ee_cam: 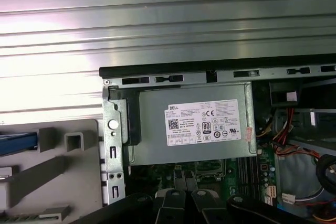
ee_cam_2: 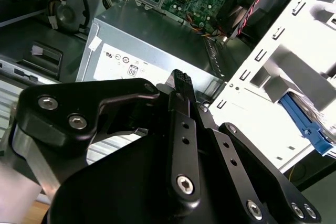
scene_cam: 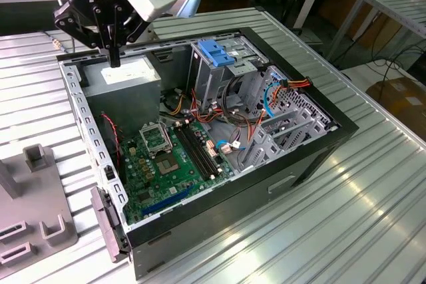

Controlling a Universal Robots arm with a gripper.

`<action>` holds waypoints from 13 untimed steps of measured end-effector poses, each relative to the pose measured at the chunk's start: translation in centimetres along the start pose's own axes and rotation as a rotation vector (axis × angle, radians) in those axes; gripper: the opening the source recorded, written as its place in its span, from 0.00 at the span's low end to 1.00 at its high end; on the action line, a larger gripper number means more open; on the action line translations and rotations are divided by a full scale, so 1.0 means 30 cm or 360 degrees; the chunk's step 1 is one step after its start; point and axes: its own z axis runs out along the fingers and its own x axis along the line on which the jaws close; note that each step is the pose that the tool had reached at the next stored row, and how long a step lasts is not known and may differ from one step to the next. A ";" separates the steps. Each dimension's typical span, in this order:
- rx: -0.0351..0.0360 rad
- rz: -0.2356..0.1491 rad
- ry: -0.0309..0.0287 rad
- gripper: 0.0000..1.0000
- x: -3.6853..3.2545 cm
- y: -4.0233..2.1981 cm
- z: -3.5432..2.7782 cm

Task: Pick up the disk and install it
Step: 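Reach for the disk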

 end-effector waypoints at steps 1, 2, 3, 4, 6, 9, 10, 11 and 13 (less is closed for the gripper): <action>0.0000 0.0000 0.00000 0.10 0.002 0.000 0.000; 0.0000 0.0000 0.00001 0.10 0.004 0.000 0.000; 0.0000 0.0000 0.00001 0.10 0.006 0.000 0.000; 0.0000 0.0000 0.00000 0.10 0.008 -0.001 0.000; 0.0000 0.0000 0.00000 0.10 0.014 -0.001 0.000; 0.0000 0.0000 0.00001 0.10 0.022 -0.002 -0.001; 0.0000 0.0000 0.00000 0.10 0.024 -0.002 -0.001; 0.0000 0.0000 0.00002 0.10 0.026 -0.002 -0.001; 0.0000 0.0000 0.00001 0.10 0.030 -0.002 -0.001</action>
